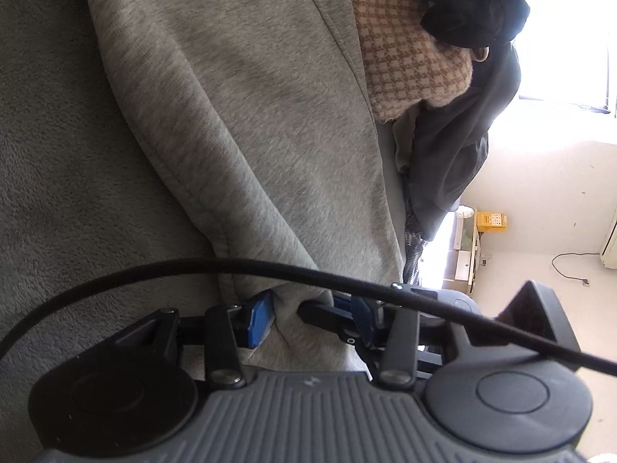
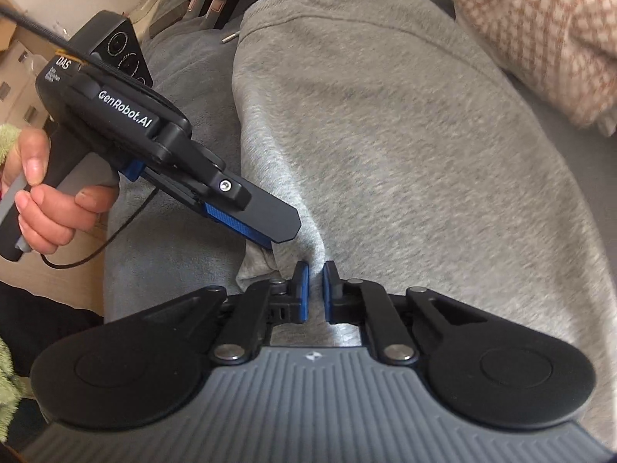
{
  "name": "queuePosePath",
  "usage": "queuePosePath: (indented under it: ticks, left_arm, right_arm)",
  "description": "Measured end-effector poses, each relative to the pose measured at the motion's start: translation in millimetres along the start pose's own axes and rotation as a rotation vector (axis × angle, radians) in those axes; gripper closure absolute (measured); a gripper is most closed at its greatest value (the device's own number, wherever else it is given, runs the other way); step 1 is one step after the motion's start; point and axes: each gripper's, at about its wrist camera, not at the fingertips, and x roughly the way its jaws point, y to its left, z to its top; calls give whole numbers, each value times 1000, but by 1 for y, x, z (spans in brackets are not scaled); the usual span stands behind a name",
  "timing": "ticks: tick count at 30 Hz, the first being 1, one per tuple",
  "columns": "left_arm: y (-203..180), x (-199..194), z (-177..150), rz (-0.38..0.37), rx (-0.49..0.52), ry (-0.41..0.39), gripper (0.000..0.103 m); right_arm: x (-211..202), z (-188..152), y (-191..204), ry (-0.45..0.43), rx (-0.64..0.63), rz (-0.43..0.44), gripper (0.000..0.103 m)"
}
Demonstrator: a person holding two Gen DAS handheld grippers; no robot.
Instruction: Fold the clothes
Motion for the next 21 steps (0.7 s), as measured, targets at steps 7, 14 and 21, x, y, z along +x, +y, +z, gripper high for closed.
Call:
queuePosePath:
  ticks: [7,14,21]
  left_arm:
    - [-9,0,4,-67,-56,-38,53]
    - [-7,-7,3,-73,-88,-51,51]
    - [-12,3,1,-37,-107,-37,54]
  right_arm:
    - [-6,-27,82,-106,-506,-540,98]
    - [34,-81,119,-85,-964,-831,98]
    - [40,-78,122,-103,-1002,-861,98]
